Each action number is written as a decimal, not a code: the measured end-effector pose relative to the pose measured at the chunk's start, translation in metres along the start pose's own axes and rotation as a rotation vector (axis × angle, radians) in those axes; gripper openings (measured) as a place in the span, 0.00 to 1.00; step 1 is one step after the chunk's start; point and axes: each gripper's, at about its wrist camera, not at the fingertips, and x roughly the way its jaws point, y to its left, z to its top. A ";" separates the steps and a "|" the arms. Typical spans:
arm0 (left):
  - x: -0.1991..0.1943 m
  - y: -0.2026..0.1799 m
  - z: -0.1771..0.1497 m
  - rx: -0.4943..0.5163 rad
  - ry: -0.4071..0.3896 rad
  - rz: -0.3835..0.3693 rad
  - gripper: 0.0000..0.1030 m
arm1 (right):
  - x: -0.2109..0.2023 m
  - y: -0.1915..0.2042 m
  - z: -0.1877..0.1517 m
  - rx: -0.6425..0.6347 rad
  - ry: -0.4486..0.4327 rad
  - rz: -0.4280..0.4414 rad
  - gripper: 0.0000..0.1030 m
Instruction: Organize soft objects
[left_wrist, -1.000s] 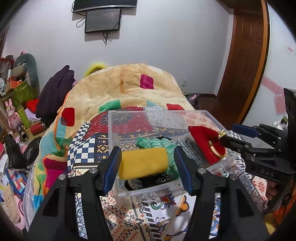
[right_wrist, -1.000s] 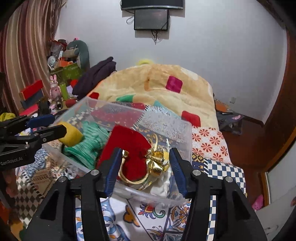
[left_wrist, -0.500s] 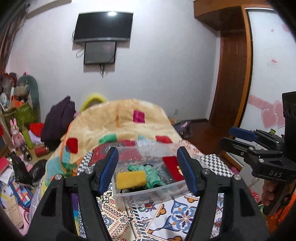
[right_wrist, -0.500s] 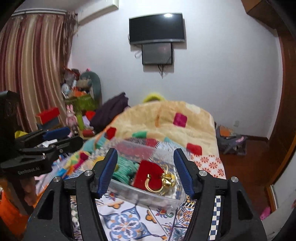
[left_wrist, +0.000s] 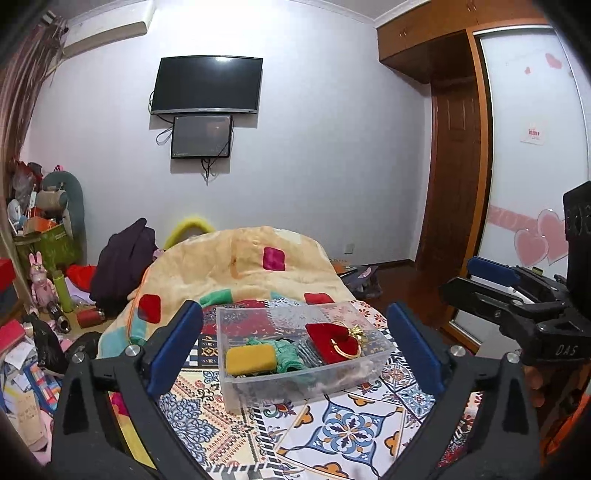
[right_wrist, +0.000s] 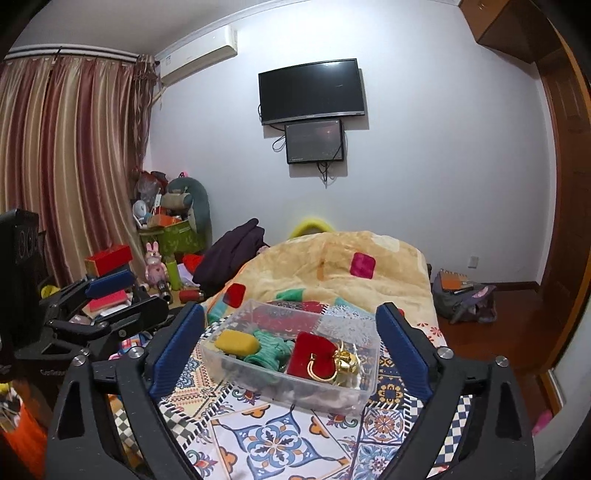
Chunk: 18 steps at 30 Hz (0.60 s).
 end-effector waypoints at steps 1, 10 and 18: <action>0.000 0.001 -0.001 -0.002 0.002 0.000 0.98 | 0.001 -0.001 -0.001 0.003 -0.005 -0.006 0.95; 0.002 0.002 -0.006 -0.002 0.007 0.018 0.99 | -0.006 -0.001 -0.008 0.003 -0.006 -0.017 0.96; 0.002 0.001 -0.007 0.004 0.004 0.026 0.99 | -0.008 -0.001 -0.010 0.004 -0.009 -0.014 0.96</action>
